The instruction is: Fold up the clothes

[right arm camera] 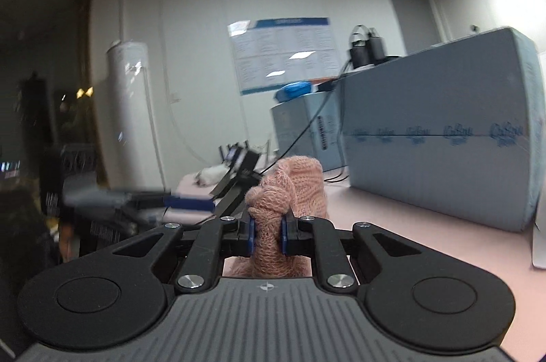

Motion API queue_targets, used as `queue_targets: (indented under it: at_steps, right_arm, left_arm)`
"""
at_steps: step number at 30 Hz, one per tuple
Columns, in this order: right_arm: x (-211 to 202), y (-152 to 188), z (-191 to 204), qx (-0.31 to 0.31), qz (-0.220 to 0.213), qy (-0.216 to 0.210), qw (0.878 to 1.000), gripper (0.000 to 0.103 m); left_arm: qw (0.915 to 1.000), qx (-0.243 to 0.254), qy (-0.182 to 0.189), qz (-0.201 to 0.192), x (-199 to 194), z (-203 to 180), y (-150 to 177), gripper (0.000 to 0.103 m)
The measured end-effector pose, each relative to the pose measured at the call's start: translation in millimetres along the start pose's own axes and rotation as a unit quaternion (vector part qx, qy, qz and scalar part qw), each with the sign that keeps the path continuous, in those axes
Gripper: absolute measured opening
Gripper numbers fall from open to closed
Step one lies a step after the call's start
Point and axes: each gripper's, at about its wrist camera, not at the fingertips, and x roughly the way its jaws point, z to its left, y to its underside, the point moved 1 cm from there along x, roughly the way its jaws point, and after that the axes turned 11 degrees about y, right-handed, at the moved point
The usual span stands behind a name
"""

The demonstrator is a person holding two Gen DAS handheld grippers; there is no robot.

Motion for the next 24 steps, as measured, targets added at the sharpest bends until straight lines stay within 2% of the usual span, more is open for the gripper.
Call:
queue_targets:
  at_steps: [5, 8, 10, 12, 16, 21, 24]
  right_arm:
    - [-6.1, 6.1, 31.5, -0.061, 0.029, -0.034, 0.997, 0.013]
    - [-10.7, 12.1, 49.9, -0.094, 0.047, -0.052, 0.993, 0.013]
    - [-12.2, 18.2, 62.4, -0.12, 0.062, -0.059, 0.989, 0.013]
    - [-12.5, 23.1, 70.9, -0.137, 0.072, -0.061, 0.986, 0.013]
    - [-6.8, 33.7, 87.8, -0.161, 0.096, -0.083, 0.979, 0.013]
    - [-9.9, 46.5, 102.4, -0.191, 0.131, -0.115, 0.966, 0.013]
    - [-11.7, 56.3, 103.3, -0.209, 0.154, -0.115, 0.959, 0.013]
  left_arm:
    - [0.9989, 0.027, -0.026, -0.028, -18.5, -5.4, -17.5, 0.089]
    - [0.9984, 0.039, -0.011, -0.04, -23.1, -17.0, -25.3, 0.09]
    - [0.998, 0.05, 0.014, -0.036, -24.1, -26.9, -28.5, 0.09]
    - [0.9967, 0.065, 0.045, -0.013, -18.1, -40.5, -30.4, 0.09]
    - [0.9926, 0.088, 0.083, 0.009, -3.2, -57.8, -27.2, 0.09]
    - [0.9887, 0.068, 0.1, 0.089, 25.5, -53.8, 0.5, 0.09]
    - [0.9865, 0.056, 0.083, 0.13, 36.3, -40.7, 27.8, 0.09]
